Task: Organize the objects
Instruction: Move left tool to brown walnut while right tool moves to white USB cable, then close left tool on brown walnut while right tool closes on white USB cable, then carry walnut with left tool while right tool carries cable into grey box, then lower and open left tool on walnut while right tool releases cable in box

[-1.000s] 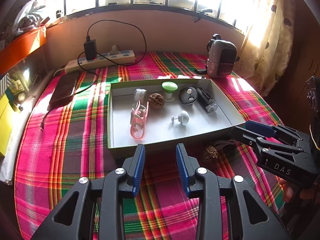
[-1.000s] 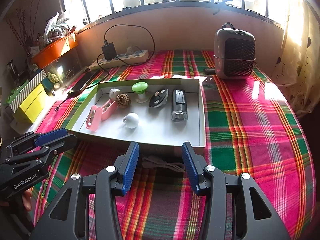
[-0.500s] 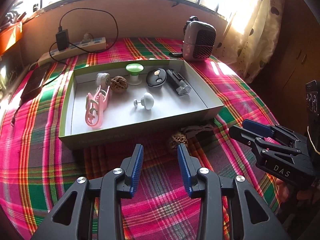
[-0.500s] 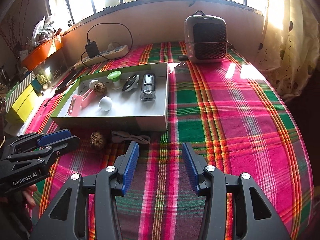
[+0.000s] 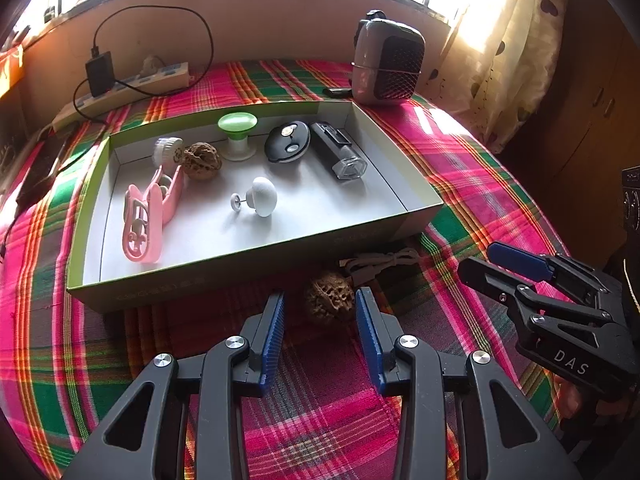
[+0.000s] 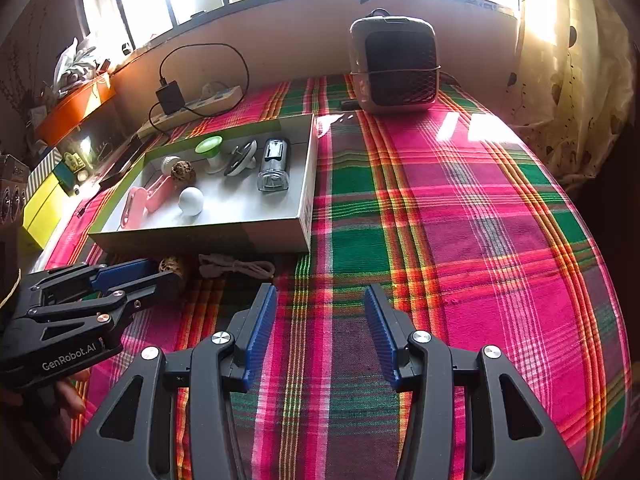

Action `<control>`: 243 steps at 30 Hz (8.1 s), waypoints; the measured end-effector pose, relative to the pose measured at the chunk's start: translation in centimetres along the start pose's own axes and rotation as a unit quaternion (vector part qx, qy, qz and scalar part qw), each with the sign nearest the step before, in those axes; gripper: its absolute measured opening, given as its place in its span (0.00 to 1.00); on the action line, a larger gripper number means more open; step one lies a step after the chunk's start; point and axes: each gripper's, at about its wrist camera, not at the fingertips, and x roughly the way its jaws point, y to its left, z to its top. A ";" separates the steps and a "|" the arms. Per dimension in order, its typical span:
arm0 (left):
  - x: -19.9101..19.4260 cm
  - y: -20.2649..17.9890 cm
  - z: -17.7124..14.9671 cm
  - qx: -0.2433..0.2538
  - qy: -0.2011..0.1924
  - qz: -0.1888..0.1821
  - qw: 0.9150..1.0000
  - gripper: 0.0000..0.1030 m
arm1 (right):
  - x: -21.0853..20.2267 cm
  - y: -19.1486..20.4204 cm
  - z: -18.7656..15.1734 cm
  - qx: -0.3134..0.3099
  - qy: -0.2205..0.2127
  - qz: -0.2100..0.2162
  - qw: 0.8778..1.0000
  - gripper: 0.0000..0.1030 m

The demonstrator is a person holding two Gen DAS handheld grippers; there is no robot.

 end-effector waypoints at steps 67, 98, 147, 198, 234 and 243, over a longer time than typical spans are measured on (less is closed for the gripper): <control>-2.7 4.7 -3.3 -0.058 -0.019 0.038 0.997 0.27 | 3.9 8.1 0.7 -0.185 0.042 0.081 0.978 0.46; -2.7 4.6 -3.4 -0.056 -0.020 0.040 0.997 0.27 | 3.9 9.8 0.4 -0.195 0.035 0.076 0.977 0.22; -3.9 4.7 -2.3 -0.054 -0.039 0.046 0.997 0.27 | 1.0 8.7 0.5 -0.132 0.008 0.099 0.986 0.18; 1.6 6.0 4.6 -0.037 -0.023 0.063 0.997 0.27 | 7.6 6.9 8.1 -0.087 0.028 0.073 0.993 0.18; 2.8 6.4 4.7 -0.030 -0.013 0.078 0.996 0.27 | 9.1 6.9 8.0 -0.105 0.030 0.033 0.993 0.18; 2.7 6.3 4.7 -0.028 -0.013 0.080 0.996 0.27 | 9.1 6.9 7.9 -0.106 0.028 0.031 0.994 0.19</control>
